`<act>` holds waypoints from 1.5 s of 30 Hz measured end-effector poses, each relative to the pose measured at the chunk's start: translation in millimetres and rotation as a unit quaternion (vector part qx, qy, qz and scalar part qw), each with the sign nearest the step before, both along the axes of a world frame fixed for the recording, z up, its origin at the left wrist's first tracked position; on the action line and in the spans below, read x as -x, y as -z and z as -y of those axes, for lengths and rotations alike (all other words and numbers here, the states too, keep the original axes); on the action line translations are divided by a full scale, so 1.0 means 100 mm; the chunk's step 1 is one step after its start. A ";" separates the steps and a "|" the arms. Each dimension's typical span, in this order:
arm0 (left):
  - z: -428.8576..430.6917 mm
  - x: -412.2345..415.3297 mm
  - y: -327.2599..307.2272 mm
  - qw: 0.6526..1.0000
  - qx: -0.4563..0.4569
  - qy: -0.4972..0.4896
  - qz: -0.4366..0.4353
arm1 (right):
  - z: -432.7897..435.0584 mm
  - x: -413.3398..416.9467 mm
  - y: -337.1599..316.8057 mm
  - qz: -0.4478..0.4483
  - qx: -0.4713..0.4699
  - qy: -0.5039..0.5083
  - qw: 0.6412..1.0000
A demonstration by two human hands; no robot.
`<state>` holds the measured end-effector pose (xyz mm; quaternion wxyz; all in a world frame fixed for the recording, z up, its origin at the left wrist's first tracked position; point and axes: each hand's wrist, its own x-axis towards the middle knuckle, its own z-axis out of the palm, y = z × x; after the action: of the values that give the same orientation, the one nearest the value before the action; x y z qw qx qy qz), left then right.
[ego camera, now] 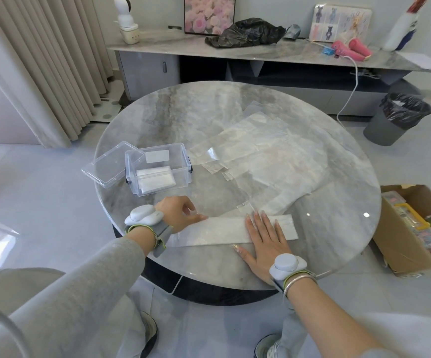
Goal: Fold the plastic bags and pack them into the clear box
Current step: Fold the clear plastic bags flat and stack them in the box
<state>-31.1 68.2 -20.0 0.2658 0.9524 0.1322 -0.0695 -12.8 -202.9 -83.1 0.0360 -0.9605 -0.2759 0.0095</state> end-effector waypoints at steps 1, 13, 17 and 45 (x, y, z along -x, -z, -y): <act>-0.01 -0.01 -0.01 1.000 0.006 -0.006 -0.013 | 0.01 -0.01 0.00 -0.005 0.005 -0.004 1.000; 0.03 0.09 -0.09 0.999 0.011 0.017 -0.031 | 0.01 -0.05 -0.08 -0.025 0.007 -0.034 0.999; 0.04 0.15 -0.08 0.998 0.055 -0.010 0.009 | -0.07 -0.02 -0.27 0.006 -0.044 -0.020 0.999; 0.68 0.27 -0.03 0.733 0.593 -0.329 -0.045 | -0.29 0.41 -0.49 0.044 -0.227 -0.144 0.962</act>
<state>-58.4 -0.2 -17.2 0.7770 0.4942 0.3807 -0.0849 -54.1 -173.9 -34.0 0.2391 -0.8768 -0.4071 -0.0909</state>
